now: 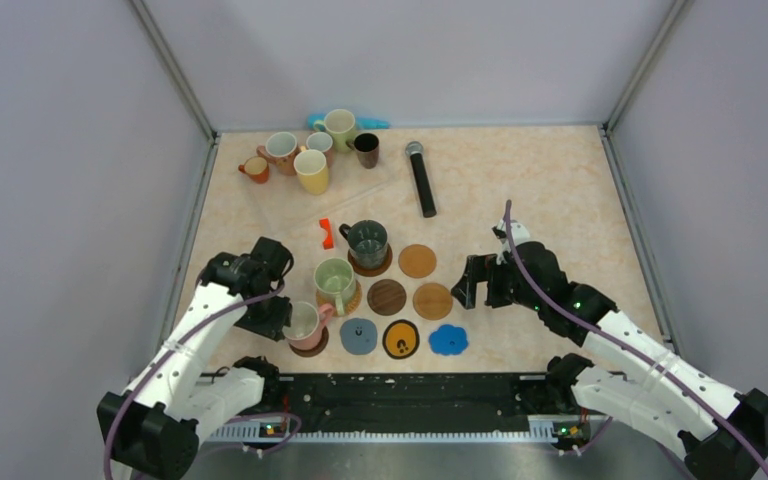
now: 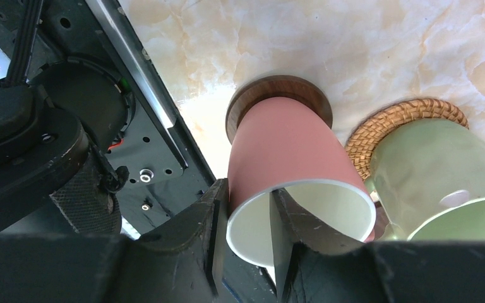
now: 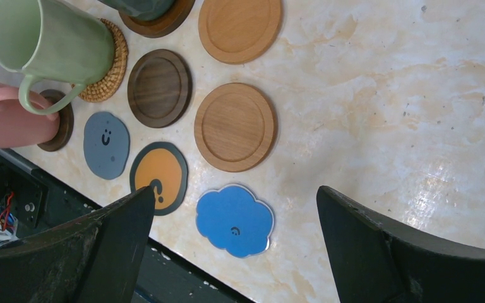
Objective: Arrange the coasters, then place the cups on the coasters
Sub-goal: Place the cup on the coaster.
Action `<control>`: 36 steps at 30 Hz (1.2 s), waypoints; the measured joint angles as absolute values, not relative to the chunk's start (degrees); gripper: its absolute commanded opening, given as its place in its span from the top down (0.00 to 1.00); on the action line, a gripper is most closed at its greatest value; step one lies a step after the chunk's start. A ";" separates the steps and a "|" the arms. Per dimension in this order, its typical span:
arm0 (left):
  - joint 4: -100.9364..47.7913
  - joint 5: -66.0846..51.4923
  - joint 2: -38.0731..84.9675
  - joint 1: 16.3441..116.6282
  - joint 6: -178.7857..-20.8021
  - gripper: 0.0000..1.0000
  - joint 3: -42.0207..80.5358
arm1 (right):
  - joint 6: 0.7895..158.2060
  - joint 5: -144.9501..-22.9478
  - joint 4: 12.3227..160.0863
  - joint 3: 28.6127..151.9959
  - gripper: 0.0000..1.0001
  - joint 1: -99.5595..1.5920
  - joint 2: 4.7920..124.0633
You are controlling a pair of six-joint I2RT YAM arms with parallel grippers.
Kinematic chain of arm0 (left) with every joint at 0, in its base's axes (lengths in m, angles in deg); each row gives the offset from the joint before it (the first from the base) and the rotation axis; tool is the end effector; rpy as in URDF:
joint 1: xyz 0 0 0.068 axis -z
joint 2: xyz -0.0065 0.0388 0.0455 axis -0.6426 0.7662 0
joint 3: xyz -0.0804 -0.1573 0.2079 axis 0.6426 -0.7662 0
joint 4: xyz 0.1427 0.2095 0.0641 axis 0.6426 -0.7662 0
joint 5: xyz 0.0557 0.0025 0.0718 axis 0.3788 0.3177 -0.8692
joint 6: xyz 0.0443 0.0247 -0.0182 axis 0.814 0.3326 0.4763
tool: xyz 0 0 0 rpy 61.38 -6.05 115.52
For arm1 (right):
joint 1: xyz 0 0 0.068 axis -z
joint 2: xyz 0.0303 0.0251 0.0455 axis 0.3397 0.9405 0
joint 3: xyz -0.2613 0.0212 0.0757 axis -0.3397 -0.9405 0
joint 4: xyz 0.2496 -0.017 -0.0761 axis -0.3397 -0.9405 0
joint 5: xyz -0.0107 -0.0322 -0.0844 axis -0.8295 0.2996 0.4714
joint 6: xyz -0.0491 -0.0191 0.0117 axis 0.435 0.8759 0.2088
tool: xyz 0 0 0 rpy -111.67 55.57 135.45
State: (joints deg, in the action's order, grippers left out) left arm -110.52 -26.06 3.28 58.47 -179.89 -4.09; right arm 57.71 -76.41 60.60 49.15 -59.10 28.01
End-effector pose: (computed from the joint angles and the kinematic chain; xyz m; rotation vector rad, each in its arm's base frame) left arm 0.1187 -0.0328 0.2537 -1.7750 2.3834 0.1193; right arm 0.1335 0.1090 0.2499 -0.2129 2.2758 0.6464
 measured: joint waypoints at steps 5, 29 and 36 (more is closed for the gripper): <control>-111.13 -26.41 3.28 58.95 -180.05 0.62 -3.07 | 57.69 -76.41 60.60 49.15 0.02 -59.10 28.01; -111.20 -28.46 -0.63 60.37 -180.18 0.38 -0.18 | 57.71 -76.43 60.60 49.15 0.02 -59.10 28.51; -109.62 -35.13 -1.15 60.46 -177.99 0.36 3.23 | 57.71 -76.69 60.60 49.15 0.02 -59.10 29.17</control>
State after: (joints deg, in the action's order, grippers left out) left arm -109.62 -35.13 -1.15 60.46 -177.99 3.23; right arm 57.71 -76.69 60.60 49.15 -59.10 29.17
